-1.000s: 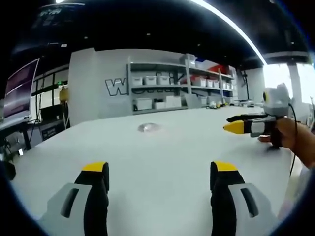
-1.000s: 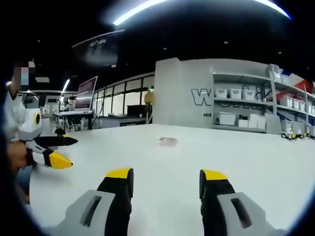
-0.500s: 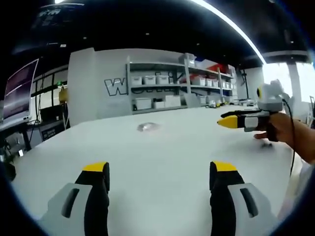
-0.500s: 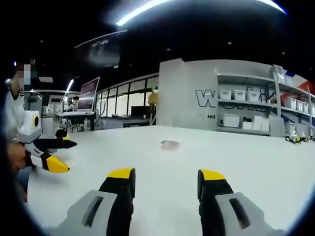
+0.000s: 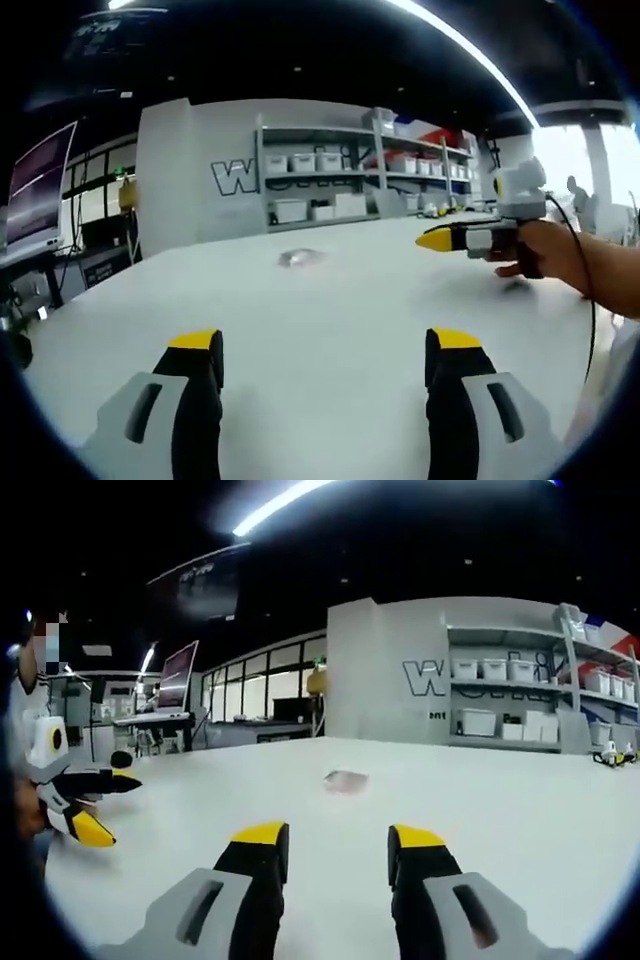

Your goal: Open the resealable bag by pulling the two sides of the seal apart until the entire bag opening is separated and visibly accessible.

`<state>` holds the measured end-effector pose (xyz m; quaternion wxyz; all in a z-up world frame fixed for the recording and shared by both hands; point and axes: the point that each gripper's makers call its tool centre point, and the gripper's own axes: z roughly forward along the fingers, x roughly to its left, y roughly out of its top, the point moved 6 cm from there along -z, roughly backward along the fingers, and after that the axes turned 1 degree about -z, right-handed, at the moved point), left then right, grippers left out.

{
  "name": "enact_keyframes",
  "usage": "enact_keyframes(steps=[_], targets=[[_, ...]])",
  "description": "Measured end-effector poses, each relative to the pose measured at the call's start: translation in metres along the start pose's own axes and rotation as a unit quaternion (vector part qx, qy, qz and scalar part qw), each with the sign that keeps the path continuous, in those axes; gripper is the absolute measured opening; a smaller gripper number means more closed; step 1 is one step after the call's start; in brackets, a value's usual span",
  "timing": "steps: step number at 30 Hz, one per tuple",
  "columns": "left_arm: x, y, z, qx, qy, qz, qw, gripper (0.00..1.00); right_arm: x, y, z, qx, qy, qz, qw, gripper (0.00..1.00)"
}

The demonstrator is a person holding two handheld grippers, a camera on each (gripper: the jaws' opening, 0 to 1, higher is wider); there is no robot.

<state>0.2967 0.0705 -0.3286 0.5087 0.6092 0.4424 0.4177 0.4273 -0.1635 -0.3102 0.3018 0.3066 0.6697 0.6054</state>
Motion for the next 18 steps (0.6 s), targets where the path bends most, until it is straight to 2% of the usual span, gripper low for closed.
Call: enact_keyframes(steps=[18], targets=[[0.0003,0.0003,-0.0016,-0.003,-0.002,-0.005,1.0,0.82,0.0046,-0.0045,0.0024,0.017,0.005,-0.006,0.9998,0.37]])
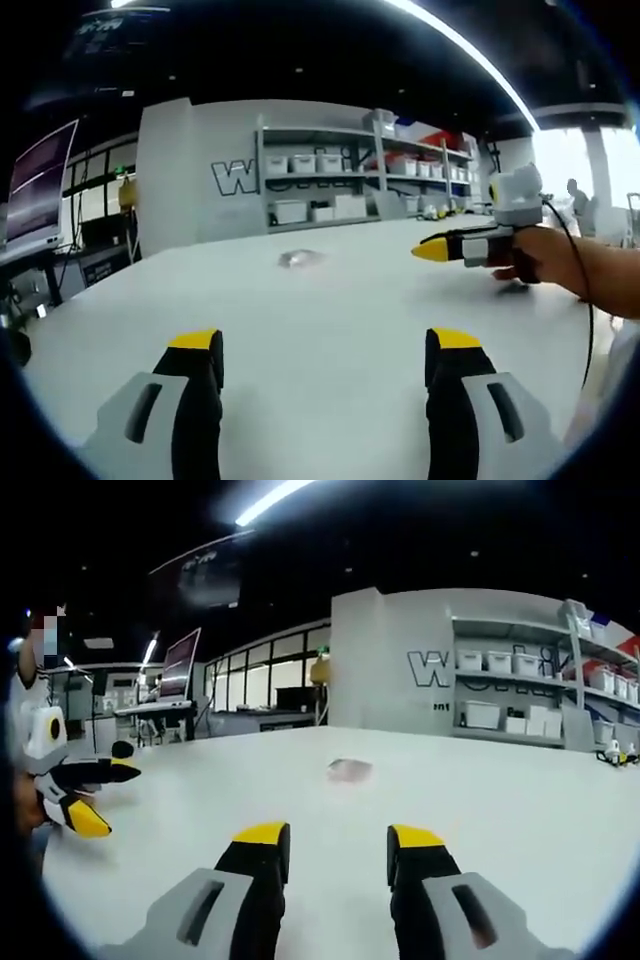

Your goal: Open the resealable bag by pulling the two sides of the seal apart until the entire bag opening is separated and visibly accessible.

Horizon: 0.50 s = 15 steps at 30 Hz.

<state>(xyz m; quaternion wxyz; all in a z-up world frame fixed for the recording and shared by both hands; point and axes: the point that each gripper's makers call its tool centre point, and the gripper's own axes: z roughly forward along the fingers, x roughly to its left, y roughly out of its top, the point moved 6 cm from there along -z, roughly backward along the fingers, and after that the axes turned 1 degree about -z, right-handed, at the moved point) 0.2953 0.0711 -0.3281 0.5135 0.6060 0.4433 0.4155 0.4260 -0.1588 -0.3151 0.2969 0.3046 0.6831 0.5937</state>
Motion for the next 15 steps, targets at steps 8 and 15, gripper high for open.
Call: enact_keyframes(steps=[8,15], targets=[[0.0,0.0,0.0,0.001,-0.001,0.001,1.0,0.82,-0.002,-0.001,0.01,0.013,0.004,-0.02,0.9997,0.36],[-0.001,0.0,0.0,0.0,-0.001,0.001,1.0,0.82,-0.001,-0.004,0.019,0.026,0.011,-0.037,0.9989,0.35]])
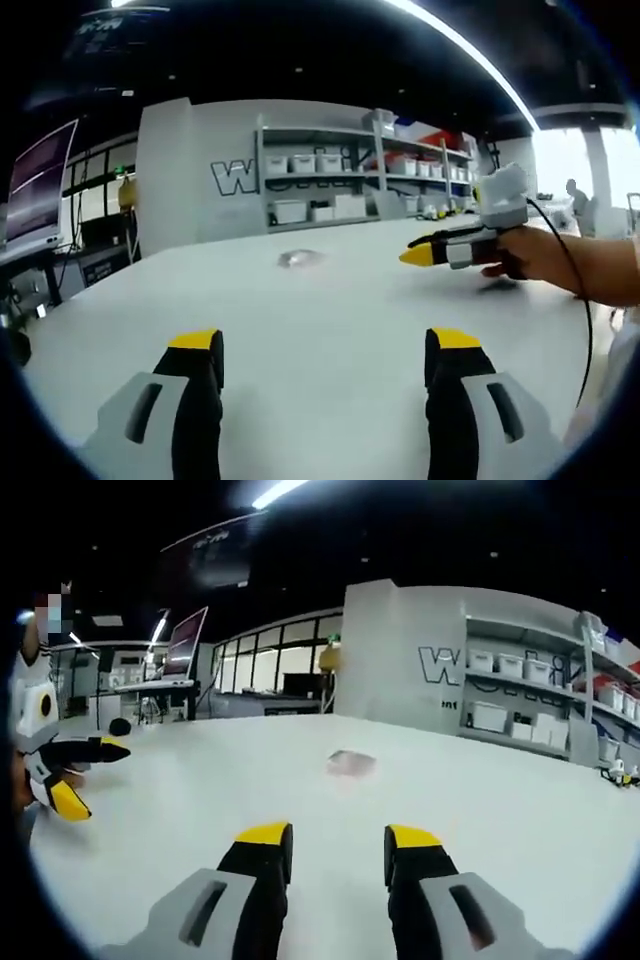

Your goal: Open the resealable bag by pulling the two sides of the seal apart until the entire bag opening is separated and visibly accessible.

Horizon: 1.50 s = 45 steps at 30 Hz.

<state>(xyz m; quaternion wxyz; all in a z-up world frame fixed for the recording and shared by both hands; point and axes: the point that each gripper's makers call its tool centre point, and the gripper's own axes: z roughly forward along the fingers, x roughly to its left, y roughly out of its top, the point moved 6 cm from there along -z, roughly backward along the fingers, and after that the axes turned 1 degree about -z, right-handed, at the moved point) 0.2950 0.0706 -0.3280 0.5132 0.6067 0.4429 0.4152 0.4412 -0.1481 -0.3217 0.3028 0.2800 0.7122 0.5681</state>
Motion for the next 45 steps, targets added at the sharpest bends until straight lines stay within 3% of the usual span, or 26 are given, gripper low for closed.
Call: enact_keyframes(steps=[45], targets=[[-0.002,-0.001,0.001,0.003,-0.005,0.004,1.0,0.81,-0.009,-0.005,0.028,0.026,0.008,-0.015,0.9995,0.31]])
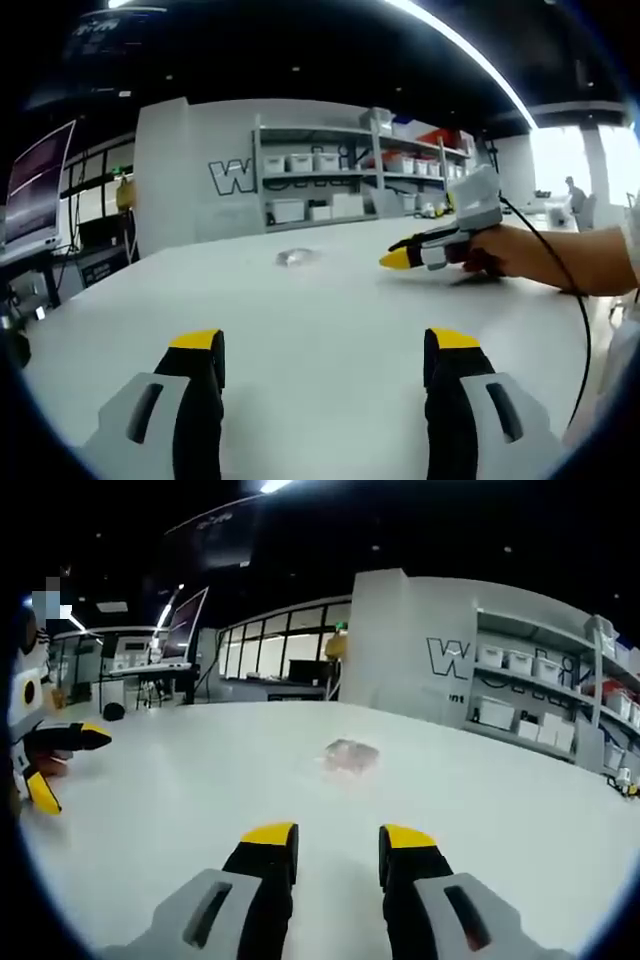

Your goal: Open the resealable bag by pulling the two sides of the seal apart until the entire bag opening is separated and visibly accessible.

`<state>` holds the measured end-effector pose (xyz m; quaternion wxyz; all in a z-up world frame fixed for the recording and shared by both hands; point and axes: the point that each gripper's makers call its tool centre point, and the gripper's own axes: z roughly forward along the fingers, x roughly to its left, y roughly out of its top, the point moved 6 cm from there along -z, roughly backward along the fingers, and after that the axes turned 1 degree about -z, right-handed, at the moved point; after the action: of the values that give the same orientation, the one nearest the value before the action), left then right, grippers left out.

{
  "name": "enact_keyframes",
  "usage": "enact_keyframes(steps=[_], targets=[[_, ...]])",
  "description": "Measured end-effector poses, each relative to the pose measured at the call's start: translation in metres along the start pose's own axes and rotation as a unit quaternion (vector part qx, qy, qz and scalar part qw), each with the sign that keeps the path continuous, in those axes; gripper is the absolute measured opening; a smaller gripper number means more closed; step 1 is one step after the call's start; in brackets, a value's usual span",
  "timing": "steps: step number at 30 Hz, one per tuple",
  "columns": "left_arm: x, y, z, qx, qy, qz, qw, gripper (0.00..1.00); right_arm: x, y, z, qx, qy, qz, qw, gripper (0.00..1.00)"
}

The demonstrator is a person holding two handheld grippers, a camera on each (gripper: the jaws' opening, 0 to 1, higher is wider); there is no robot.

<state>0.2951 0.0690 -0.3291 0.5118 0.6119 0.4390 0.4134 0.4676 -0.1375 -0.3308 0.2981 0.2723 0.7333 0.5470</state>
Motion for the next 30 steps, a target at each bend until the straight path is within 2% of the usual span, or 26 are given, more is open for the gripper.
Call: enact_keyframes(steps=[15,30], targets=[[-0.0008,-0.0017,0.0,0.003,0.0,0.003,1.0,0.81,-0.0024,0.0014,0.0096,0.001,-0.001,0.001,1.0,0.3],[-0.0006,-0.0013,0.0005,0.003,0.0,0.001,1.0,0.81,-0.0011,0.0007,0.0086,-0.002,-0.007,0.003,1.0,0.29]])
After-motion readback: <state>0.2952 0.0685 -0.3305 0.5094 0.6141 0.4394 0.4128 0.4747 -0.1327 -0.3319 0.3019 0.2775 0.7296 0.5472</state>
